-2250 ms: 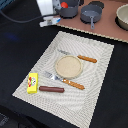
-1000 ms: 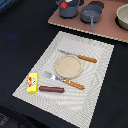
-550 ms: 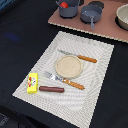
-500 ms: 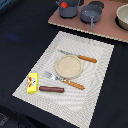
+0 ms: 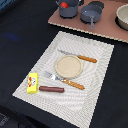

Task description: Interact with the objects in diverse but meaningful ways.

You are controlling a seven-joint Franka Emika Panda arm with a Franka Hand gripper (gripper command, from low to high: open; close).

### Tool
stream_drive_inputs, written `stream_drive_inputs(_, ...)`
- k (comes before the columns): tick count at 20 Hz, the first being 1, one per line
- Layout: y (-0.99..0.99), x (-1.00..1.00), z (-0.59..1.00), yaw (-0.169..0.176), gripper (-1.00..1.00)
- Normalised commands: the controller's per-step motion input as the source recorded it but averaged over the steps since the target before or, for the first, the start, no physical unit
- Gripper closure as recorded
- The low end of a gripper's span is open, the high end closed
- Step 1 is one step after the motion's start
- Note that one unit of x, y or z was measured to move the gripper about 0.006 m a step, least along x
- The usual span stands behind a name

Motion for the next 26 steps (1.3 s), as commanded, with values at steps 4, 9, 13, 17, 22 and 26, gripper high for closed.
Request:
stream_drive_inputs(4,0.62,0.78,0.16,0.0,1.0)
stream_drive_inputs(9,0.62,0.73,0.13,0.0,1.0)
stream_drive_inputs(13,0.59,0.61,0.02,-0.008,1.0)
stream_drive_inputs(17,0.34,0.38,0.0,-0.02,1.0)
stream_drive_inputs(22,0.21,0.28,0.0,-0.012,-1.0)
stream_drive_inputs(26,0.24,0.11,0.0,0.0,-1.0)
